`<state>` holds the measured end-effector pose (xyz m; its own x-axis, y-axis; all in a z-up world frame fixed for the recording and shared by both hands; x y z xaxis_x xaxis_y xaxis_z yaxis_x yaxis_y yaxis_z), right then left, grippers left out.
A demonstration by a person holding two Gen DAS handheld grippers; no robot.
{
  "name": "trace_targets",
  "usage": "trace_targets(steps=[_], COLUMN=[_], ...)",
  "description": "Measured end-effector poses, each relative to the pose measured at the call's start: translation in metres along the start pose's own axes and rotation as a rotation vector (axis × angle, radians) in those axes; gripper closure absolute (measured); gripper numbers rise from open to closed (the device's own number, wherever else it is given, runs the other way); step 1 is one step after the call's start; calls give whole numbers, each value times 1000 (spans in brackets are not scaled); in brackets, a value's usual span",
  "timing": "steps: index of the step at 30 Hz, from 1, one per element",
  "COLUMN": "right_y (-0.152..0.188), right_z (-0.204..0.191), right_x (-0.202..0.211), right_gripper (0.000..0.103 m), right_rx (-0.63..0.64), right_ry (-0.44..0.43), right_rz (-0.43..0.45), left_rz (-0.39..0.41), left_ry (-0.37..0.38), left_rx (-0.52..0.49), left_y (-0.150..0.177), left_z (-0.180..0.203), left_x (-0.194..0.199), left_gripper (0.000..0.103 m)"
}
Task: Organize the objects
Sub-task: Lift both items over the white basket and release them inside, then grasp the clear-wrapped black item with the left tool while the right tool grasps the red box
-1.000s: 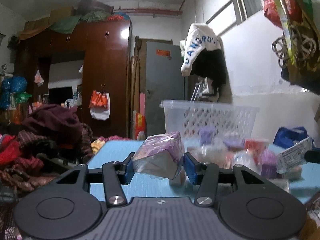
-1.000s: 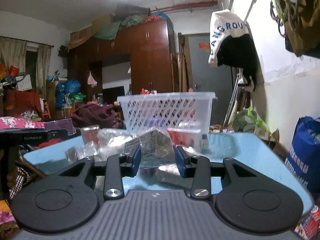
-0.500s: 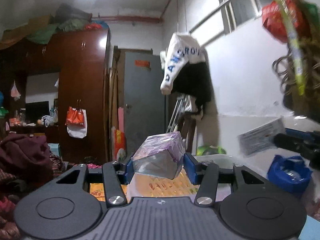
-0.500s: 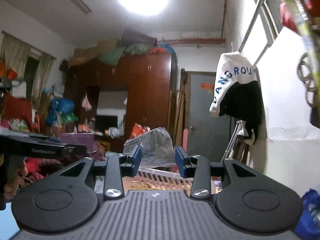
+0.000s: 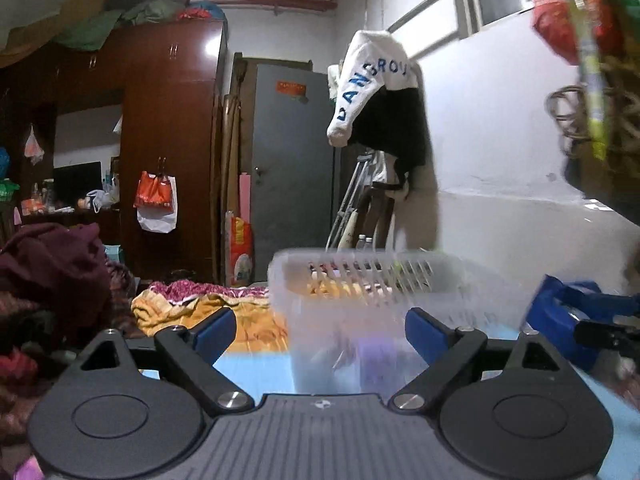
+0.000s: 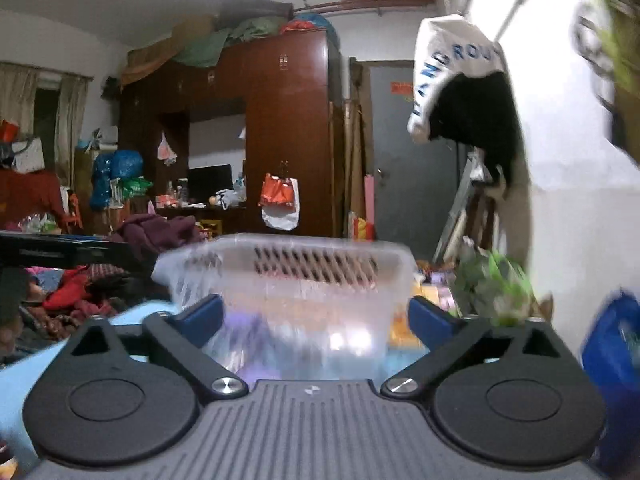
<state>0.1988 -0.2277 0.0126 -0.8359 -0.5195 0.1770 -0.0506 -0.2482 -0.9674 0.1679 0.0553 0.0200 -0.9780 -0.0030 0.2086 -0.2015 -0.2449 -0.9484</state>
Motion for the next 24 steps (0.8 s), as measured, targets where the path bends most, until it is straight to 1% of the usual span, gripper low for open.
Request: trace_targets(steps=[3, 5, 6, 8, 9, 10, 11, 12, 14, 18, 22, 24], right_y=[41, 67, 72, 77, 75, 73, 67, 68, 73, 84, 89, 92], right_z=[0, -10, -10, -13, -16, -22, -22, -23, -29, -34, -39, -41], right_x=[31, 53, 56, 64, 65, 65, 60, 56, 51, 38, 36, 32], right_gripper=[0, 0, 0, 0, 0, 0, 0, 0, 0, 1, 5, 6], right_rx=[-68, -117, -144, -195, -189, -154, -118, -88, -72, -67, -88, -95], right_ry=[18, 13, 12, -10, -19, -9, 13, 33, 31, 31, 20, 19], right_rz=[-40, -48, -47, -28, -15, -15, -16, -22, -47, -94, -99, -110], left_rz=[-16, -51, -61, -64, -54, -47, -43, -40, -41, -88, -70, -74], left_ry=[-12, 15, 34, 62, 65, 74, 83, 82, 65, 69, 52, 56], left_rx=[4, 19, 26, 3, -14, -37, -67, -87, -118, -110, -135, -127], left_y=[49, 72, 83, 96, 100, 104, 108, 111, 116, 131, 138, 138], left_z=[-8, -6, -4, 5, 10, 16, 21, 25, 29, 25, 24, 24], left_x=[46, 66, 74, 87, 92, 95, 95, 93, 82, 67, 64, 62], left_gripper=[9, 9, 9, 9, 8, 8, 6, 6, 6, 6, 6, 6])
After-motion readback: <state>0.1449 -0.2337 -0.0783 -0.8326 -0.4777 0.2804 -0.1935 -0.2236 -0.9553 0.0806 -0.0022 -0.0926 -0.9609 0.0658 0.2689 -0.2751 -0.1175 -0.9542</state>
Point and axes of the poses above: each gripper's, at about its wrist camera, not at the fingertips, and x roughly against the way its jaws point, z to its right, y to its underside, the point moved 6 cm from there along -x, roughly the way its jaws point, and after that the axes turned 12 degrees about x, right-handed, at the moved point
